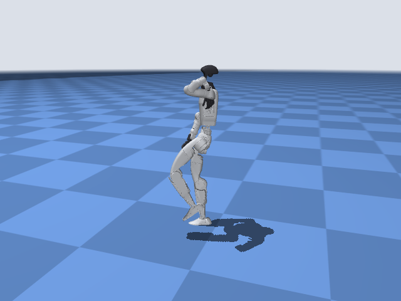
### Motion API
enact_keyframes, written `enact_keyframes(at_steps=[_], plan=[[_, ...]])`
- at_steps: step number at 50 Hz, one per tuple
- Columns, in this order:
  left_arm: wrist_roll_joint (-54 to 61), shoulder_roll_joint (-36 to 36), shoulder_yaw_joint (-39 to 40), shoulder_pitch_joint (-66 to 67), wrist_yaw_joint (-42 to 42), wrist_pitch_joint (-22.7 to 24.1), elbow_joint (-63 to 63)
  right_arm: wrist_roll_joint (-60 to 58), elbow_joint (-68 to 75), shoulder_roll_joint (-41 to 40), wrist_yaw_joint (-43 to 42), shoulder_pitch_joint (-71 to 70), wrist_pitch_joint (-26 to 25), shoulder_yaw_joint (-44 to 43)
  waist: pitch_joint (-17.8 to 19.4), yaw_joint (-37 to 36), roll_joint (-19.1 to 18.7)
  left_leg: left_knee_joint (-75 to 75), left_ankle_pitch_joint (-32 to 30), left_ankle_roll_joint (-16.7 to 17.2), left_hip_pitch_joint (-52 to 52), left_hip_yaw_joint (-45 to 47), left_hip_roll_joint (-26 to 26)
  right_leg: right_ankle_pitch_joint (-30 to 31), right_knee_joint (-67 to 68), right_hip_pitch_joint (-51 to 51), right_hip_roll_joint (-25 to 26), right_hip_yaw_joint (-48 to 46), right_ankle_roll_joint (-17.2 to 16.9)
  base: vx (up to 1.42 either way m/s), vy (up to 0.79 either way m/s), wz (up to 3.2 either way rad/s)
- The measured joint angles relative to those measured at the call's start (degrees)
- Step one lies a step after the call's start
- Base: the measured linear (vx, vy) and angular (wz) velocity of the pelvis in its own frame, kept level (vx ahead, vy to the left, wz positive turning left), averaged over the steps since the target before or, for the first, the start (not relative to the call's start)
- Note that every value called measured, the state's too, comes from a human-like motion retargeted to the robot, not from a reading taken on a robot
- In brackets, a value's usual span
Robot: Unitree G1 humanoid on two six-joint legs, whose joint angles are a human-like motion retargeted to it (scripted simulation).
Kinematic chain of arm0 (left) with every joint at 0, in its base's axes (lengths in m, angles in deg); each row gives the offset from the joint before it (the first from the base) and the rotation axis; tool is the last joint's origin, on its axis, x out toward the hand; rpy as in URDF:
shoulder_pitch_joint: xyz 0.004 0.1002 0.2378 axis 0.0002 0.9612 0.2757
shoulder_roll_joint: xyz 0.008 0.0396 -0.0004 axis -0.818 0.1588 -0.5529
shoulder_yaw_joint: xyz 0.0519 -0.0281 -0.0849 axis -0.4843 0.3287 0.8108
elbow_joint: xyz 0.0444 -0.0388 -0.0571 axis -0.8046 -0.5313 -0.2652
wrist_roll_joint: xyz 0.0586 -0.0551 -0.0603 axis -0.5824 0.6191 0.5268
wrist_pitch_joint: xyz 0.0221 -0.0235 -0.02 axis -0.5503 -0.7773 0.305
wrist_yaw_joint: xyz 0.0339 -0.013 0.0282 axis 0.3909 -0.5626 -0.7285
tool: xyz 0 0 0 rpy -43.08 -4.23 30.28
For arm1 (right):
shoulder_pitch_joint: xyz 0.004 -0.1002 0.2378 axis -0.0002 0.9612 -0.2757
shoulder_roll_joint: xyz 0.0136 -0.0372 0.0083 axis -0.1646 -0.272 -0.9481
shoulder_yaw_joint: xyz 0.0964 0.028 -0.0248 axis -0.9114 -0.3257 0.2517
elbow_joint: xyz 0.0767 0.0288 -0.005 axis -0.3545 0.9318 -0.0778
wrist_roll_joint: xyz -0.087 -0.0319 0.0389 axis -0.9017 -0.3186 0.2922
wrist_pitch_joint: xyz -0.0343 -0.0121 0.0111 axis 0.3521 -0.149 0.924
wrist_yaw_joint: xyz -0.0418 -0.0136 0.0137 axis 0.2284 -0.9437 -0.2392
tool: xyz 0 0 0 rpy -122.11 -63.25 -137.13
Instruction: In place motions
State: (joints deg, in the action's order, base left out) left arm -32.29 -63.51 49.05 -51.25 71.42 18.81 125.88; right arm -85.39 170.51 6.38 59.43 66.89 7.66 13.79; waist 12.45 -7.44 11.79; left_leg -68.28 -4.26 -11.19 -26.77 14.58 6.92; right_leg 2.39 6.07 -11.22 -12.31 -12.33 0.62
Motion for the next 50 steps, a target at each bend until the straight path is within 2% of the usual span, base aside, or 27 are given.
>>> enact_keyframes(at_steps=[5, 10, 14, 18, 20, 22, 25, 29, 41, 47, 50], plan=[[-0.12, 0.72, 1.59, 4.23, 0.58, 0.0, 0.0, 0.44, -0.64, -0.49, 0.27, -1.11, 0.31, 0.38, -1.34, -1.98, -0.29, -6.19, 3.55, 0.3, -3.32, 1.56, -0.29, -0.03, -0.36, 0.06, -0.29, 0.26, 0.26, 0.0, 0.0, 0.0], [0.03, 0.88, 1.51, 5.02, 0.64, 0.0, 0.0, -1.0, -0.39, -0.12, 0.62, -0.46, 0.44, 1.6, -3.95, -2.42, -1.25, -2.41, 7.04, 0.59, -0.65, 1.46, -1.52, -0.21, -0.57, 1.13, 0.76, -0.55, 0.3, 0.03, 0.0, 0.18], [0.23, 0.13, 0.58, 3.41, 0.54, 0.0, 0.0, -2.32, 0.76, 0.09, 0.67, 2.21, 0.35, 2.2, -7.92, -1.42, -3.57, 10.56, 8.28, 3.16, 6.09, -3.08, -0.1, -0.51, -0.71, 2.6, 3.55, -0.73, 0.49, 0.11, 0.03, 0.14], [0.22, -0.88, -0.92, 1.04, 0.6, 0.0, 0.0, -2.86, 2.48, 0.42, 0.26, 5.36, 0.0, 2.25, -11.67, 0.45, -6.15, 30.06, 8.21, 5.82, 14.92, -8.26, -0.18, -0.91, -0.73, 4.25, 7.4, -0.88, 0.61, 0.13, 0.05, 0.09], [0.03, -1.92, -1.96, -1.17, 0.92, 0.0, 0.0, -2.91, 3.28, 1.22, -0.46, 6.33, 0.1, 2.48, -13.29, 1.81, -7.82, 41.76, 12.14, 8.47, 20.3, -10.68, 0.26, -1.08, -0.68, 5.23, 9.14, -0.91, 0.47, 0.19, 0.08, 0.05], [-0.08, -2.29, -2.64, -2.03, 1.07, 0.0, 0.0, -2.98, 4.1, 1.29, -0.62, 7.62, 0.08, 2.58, -14.9, 3.07, -8.53, 48.4, 14.01, 6.18, 23.29, -11.08, 1.12, -1.12, -0.95, 5.23, 10.19, -0.86, 0.13, 0.24, 0.09, 0.02], [-0.34, -2.56, -3.44, -3.4, 1.37, 0.0, 0.0, -3.56, 5.57, 1.51, -0.49, 9.27, -0.33, 3.53, -16.3, 6.03, -9.15, 55.01, 9.72, 9.52, 25.62, -12.64, -0.8, -1.04, -1.58, 5.15, 10.56, -0.98, -0.41, 0.04, 0.12, 0.07], [-0.13, -2.06, -4.62, -6.1, 1.21, 0.0, 0.0, -3.99, 5.52, 2.04, -0.47, 9.62, 0.18, 4.5, -16.4, 7.72, -8.4, 59.81, 6.98, 6.88, 26.48, -12.36, 1.24, 0.05, -2.48, 5.57, 9.47, -0.9, -1.11, 0.03, 0.1, 0.03], [-0.15, 0.49, -6.05, -13.69, 1.5, 0.0, 0.0, -4.79, 3.42, 3.95, -0.46, 12.37, 2.19, 2.24, -15.39, 9.68, -6.73, 65.41, 4.71, 4.65, 28.66, -10.64, 2.57, 0.52, -2.38, 6.25, 8.5, 1.82, -2.92, 0.09, 0.13, -0.16], [0.51, 5.61, -5.59, -16.57, 1.65, 0.0, 0.0, -4.79, 3.33, 7.0, -3.62, 16.65, 3.71, -0.02, -12.41, 10.39, -6.12, 65.51, 4.47, 4.07, 30.11, -11.06, 1.92, 0.66, 5.1, 7.65, 8.5, 1.87, -2.58, 0.07, 0.1, 0.02], [1.06, 7.95, -5.84, -19.2, 1.81, 0.0, 0.0, -6.69, 3.81, 9.29, -5.69, 18.45, 4.39, -0.34, -9.57, 11.5, -7.16, 64.92, 4.47, 3.79, 31.22, -11.26, 0.75, 6.4, 15.05, 10.78, 8.79, 1.65, -1.59, 0.04, 0.07, 0.02]])
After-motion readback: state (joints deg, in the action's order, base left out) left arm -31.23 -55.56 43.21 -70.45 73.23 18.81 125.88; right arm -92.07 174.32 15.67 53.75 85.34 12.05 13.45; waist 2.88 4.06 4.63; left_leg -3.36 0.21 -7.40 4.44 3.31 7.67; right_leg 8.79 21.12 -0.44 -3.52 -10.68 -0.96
